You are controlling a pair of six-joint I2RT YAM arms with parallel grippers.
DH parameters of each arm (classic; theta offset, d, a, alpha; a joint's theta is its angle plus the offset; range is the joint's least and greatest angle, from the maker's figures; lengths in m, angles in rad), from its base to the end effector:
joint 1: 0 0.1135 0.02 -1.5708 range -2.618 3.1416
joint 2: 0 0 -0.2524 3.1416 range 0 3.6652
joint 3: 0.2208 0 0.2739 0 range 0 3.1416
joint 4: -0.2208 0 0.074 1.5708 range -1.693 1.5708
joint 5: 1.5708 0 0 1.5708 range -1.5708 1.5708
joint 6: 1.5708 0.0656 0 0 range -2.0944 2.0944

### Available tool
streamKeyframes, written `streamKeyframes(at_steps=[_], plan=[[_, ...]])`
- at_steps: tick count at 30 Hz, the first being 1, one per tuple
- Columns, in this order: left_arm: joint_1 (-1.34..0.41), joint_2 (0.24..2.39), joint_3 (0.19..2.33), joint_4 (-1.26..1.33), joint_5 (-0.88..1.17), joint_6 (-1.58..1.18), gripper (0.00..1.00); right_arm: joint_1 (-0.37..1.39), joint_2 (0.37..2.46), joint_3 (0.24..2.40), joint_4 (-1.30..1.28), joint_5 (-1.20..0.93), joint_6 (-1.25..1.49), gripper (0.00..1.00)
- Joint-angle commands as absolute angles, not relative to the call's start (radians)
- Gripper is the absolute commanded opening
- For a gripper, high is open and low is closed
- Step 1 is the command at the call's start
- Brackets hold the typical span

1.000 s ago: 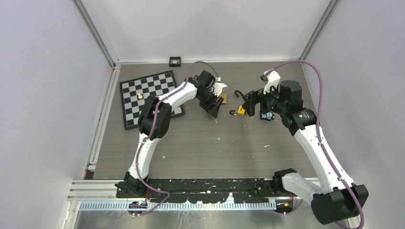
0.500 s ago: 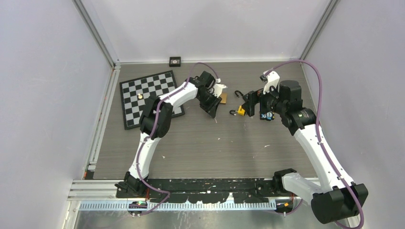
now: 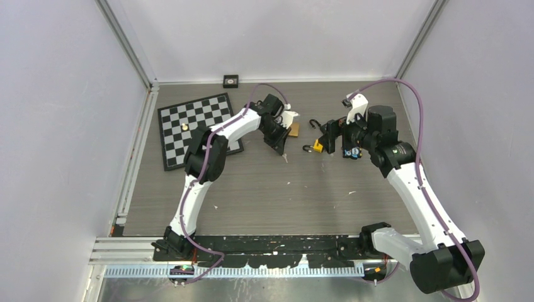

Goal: Unlock with the key

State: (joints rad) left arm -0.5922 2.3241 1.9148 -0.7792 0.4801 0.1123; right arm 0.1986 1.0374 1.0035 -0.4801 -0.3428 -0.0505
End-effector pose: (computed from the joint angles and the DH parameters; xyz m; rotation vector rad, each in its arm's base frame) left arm 0.4071 -0.3104 0.1236 1.0830 2.5644 -0.7890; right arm 0.2692 0.0767 0.3150 -0.4651 2.0299 0.4472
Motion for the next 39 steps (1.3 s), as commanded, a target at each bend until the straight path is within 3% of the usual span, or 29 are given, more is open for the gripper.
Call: streamKeyframes(at_steps=[1,15,28,39], plan=[[-0.584,2.258,1.910,-0.776,0.538,0.084,0.00,0.193,1.041,0.998,-0.449,-0.366,-0.058,0.99],[-0.551,1.855,1.554,-0.572,0.779,-0.079,0.00,0.214,1.217,0.987,-0.347,-0.643,0.088,0.98],[-0.549,1.636,1.519,-0.528,0.875,-0.169,0.00,0.349,1.368,1.113,-0.338,-0.890,0.048,0.86],[-0.548,1.597,1.503,-0.454,0.902,-0.356,0.00,0.501,1.280,1.102,-0.356,-0.610,-0.145,0.67]])
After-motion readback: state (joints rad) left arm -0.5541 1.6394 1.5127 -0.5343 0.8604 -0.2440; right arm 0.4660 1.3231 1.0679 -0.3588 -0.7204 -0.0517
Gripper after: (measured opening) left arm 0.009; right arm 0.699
